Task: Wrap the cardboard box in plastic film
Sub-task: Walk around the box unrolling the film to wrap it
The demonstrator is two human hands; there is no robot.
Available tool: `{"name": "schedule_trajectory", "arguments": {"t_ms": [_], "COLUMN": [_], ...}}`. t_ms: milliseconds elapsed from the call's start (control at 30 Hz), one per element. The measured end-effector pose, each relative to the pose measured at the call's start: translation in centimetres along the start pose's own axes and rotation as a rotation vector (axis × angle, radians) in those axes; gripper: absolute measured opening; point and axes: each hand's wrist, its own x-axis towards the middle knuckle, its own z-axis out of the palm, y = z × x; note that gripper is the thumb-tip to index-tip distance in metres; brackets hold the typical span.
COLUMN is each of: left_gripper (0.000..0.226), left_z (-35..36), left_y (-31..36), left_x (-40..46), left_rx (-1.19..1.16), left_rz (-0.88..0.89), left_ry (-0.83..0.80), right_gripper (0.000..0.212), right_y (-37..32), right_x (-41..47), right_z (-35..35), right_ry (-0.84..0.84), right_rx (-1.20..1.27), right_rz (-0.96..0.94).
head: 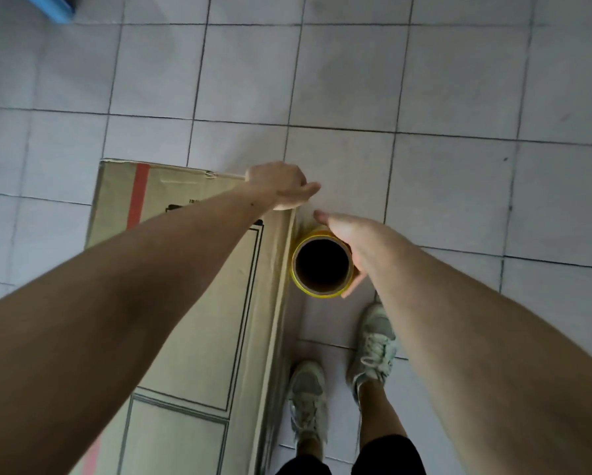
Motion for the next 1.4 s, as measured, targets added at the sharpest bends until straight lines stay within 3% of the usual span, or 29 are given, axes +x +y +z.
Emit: {"name": "schedule_trajectory", "arguments": {"t_ms": [200,333,433,500,567,667,700,833,933,1100,1233,1400], "left_gripper": [0.051,0.046,0.047,0.053,0.054,0.054,0.052,0.042,0.043,0.053,0.050,0.045], "left_z": [0.4,0.6,0.7,0.6,0.6,1.1,1.6,4.1,5.1,5.1,4.9,4.8], "left_y": [0.4,0.6,0.7,0.9,1.2,2.0,2.3,2.2,1.1,1.7,2.0,1.9], "left_x": [0.2,0.2,0.2,-0.1,-0.7,-2.6,-3.4,-6.2,-6.6,-6.1,-6.0,-6.2], "left_rx": [0.033,0.039,0.057,0.073,0.102,0.215,0.263,0.398,0.369,0.367,0.362,0.350], "left_rz": [-0.037,-0.056,-0.086,-0.097,-0.056,0.097,0.162,0.212,0.177,0.143,0.130,0.131], "left_ry": [0.113,0.122,0.124,0.123,0.144,0.199,0.204,0.212,0.280,0.232,0.206,0.196], "right_gripper": [0.082,0.067,0.060,0.062,0.060,0.021,0.019,0.053,0.069,0.078,0.092,0.071], "right_y": [9.0,16.1,19.5,20.0,19.4,16.7,15.6,11.6,10.5,14.3,21.4,29.9], "right_x": [1.3,0.7,0.3,0.7,0.7,0.5,0.8,1.5,1.3,0.5,1.6,0.9], "right_z": [0.8,3.6,6.0,6.4,5.6,3.1,2.4,2.2,3.6,4.2,6.0,10.9], "right_ry": [-0.186,-0.380,-0.488,-0.513,-0.460,-0.125,-0.036,0.035,0.040,-0.132,-0.326,-0.435], "right_rx": [0.635,1.166,1.403,1.434,1.306,0.841,0.693,0.230,0.149,0.336,0.907,1.391], "right_rz": [0.099,0.203,0.262,0.274,0.254,0.083,0.013,0.005,-0.020,0.068,0.197,0.350]}}
